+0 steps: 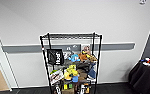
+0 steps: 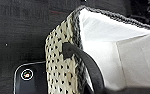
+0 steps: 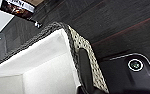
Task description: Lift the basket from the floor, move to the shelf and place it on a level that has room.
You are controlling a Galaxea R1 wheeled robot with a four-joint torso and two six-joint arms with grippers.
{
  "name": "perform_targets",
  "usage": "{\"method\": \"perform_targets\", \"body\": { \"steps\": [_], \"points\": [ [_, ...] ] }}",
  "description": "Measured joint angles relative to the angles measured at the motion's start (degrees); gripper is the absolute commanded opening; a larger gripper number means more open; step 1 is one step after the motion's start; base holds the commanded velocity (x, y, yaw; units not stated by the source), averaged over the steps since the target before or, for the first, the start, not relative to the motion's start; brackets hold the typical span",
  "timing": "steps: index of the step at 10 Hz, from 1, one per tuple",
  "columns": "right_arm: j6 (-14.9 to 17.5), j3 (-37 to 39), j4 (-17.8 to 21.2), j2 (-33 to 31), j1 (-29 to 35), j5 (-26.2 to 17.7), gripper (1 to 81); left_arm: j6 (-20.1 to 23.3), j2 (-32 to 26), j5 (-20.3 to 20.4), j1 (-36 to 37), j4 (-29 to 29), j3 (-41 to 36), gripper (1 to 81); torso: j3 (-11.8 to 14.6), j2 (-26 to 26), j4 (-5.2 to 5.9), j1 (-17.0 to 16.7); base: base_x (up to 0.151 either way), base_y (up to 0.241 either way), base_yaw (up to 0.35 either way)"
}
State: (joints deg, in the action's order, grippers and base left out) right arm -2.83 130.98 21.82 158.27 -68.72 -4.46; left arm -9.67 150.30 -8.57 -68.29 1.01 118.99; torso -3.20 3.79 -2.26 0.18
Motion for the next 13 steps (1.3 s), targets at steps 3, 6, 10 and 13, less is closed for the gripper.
{"method": "perform_targets", "body": {
  "steps": [3,6,10,13],
  "points": [
    [0.0,0.0,0.0,0.0,0.0,0.0,1.0,0.0,0.0,0.0,0.0,0.0,0.0,1.0,0.0,0.0,0.0,0.0,0.099,0.0,0.0],
    [0.0,0.0,0.0,0.0,0.0,0.1,1.0,0.0,0.0,0.0,0.0,0.0,0.0,1.0,0.0,0.0,0.0,0.0,0.094,0.0,0.0],
    [0.0,0.0,0.0,-0.1,0.0,0.0,1.0,0.0,0.0,0.0,0.0,0.0,0.0,1.0,0.0,0.0,0.0,0.0,0.091,0.05,0.0],
    [0.0,0.0,0.0,0.2,0.0,0.0,1.0,0.0,-0.1,0.0,0.0,0.0,0.0,1.0,0.0,0.0,0.0,0.0,0.09,0.022,0.0]
  ]
}}
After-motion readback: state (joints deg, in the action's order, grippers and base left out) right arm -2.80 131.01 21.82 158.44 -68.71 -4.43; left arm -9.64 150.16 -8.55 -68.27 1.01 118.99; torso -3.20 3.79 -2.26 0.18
